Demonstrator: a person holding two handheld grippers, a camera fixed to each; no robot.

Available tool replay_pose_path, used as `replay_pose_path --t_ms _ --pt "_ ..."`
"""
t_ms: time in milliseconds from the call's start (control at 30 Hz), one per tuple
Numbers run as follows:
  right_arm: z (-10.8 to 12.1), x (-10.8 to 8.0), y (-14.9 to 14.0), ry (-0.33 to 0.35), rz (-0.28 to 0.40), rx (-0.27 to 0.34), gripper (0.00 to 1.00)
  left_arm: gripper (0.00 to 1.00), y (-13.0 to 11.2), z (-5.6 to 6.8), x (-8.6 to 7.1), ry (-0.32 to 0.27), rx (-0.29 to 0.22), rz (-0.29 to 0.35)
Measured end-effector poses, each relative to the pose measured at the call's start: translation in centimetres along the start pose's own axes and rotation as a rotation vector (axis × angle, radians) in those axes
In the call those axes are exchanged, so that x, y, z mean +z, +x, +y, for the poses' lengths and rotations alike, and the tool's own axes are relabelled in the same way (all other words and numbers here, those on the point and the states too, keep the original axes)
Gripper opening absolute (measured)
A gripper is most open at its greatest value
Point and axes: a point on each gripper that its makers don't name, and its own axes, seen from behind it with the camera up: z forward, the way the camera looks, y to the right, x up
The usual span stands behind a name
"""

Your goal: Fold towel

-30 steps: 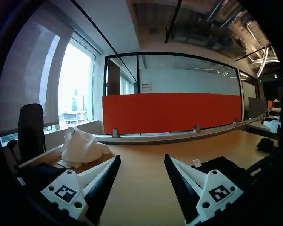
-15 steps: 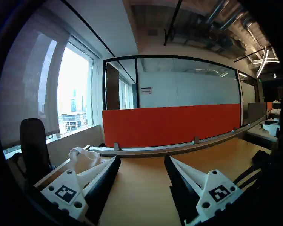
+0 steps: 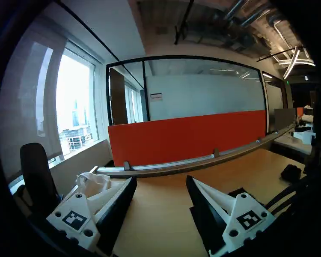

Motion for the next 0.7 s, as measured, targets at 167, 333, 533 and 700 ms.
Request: replay_pose_path --t_ms 167,333,533,700 --pt "-1.6 -0.2 -0.7 0.081 -0.041 -0.059 1.00 0.85 -0.3 1.2 -0.1 -0.067 0.039 -0.038" --pt "-3.6 -0.5 -1.4 0.182 -0.087 -0.107 1.00 0.85 -1.1 2.7 -0.2 -0.134 0.063 -0.076" --pt "-5.4 -0.8 -2.1 0.280 -0.138 -0.157 1.00 0.85 -2.3 4.3 -0.3 -0.208 0.077 -0.119" --pt "-6.7 -1.1 -2.5 0.347 -0.175 -0.181 1.00 0.85 -3.9 5.7 -0.5 -0.264 0.090 -0.164"
